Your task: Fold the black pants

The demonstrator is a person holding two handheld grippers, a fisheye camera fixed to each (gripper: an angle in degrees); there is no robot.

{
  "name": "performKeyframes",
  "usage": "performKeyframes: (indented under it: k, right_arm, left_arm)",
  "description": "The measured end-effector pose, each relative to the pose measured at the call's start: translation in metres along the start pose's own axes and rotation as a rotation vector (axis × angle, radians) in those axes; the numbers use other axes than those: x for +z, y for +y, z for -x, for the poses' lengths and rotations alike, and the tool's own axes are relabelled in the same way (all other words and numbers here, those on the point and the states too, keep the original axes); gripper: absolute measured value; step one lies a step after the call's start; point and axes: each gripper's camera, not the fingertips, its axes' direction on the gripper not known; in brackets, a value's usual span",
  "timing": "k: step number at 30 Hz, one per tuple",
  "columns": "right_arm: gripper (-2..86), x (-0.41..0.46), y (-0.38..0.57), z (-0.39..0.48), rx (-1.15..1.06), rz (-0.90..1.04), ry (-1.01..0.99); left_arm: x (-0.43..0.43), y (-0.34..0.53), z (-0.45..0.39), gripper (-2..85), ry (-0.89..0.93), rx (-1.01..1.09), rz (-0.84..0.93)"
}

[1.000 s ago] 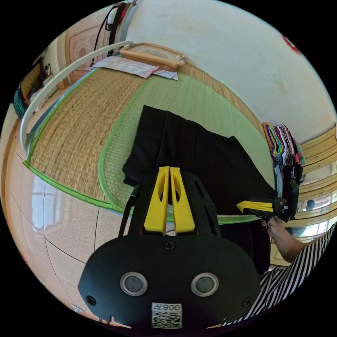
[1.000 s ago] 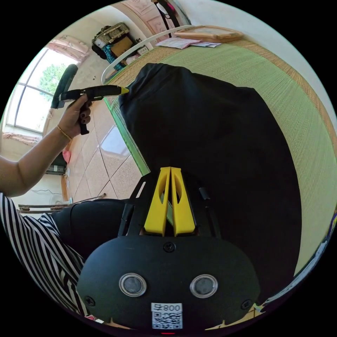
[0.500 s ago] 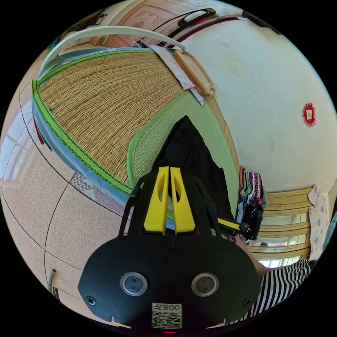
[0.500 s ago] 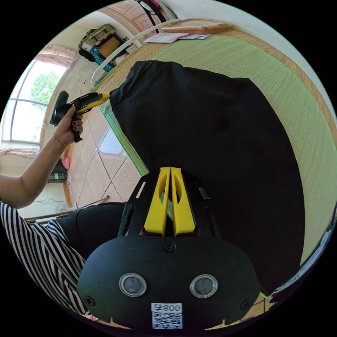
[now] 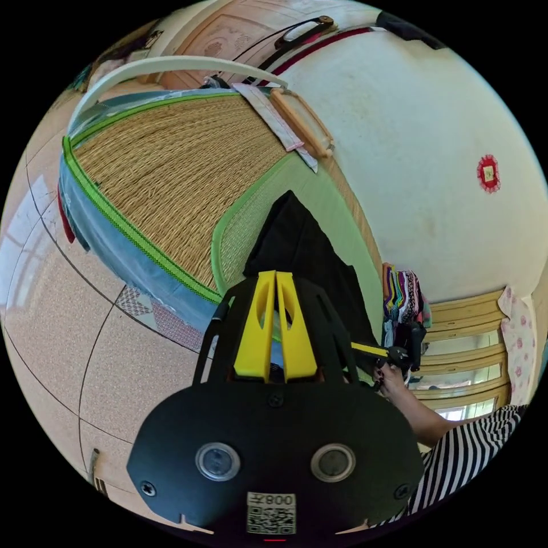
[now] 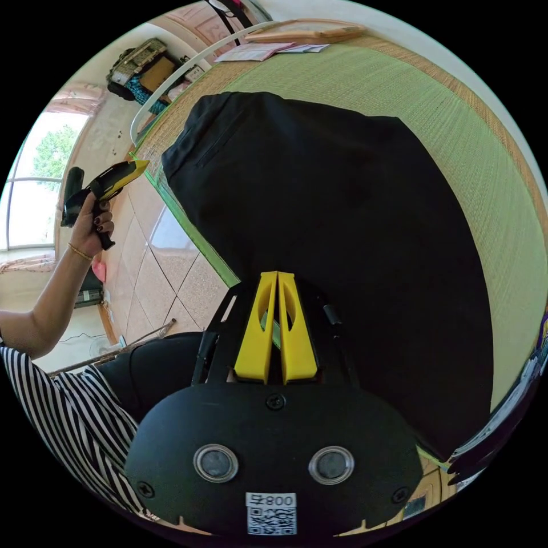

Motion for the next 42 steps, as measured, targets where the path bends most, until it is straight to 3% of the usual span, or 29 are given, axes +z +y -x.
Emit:
performKeyframes:
  k: [7,14,20,25,31,42]
  right_arm:
    - [0.2,0.017,0.041,-0.020,0.063,-0.023,0.019]
    - [0.2,0.008,0.112,-0.069,0.184,-0.133,-0.020]
    - [1.1,-0.011,0.245,-0.166,0.466,-0.367,-0.027]
    - [4.9,-0.005,0.407,-0.272,0.871,-0.594,-0.085]
    - [7.3,0.011,0.571,-0.337,1.167,-0.841,-0.087]
    - [11.4,0.067,0.686,-0.426,1.267,-0.928,-0.206]
  left_arm:
    - [0.074,-0.008,-0.062,0.0,-0.121,0.170,0.308]
    - [0.081,-0.005,-0.133,0.1,-0.186,0.262,0.290]
    - [0.106,0.012,-0.224,0.6,-0.037,0.411,0.288]
    - [0.182,0.038,-0.334,2.3,0.115,0.554,0.465]
    - [0.294,0.069,-0.489,3.9,0.218,0.783,0.685]
    - [0.436,0.127,-0.721,7.8,0.229,1.080,0.847]
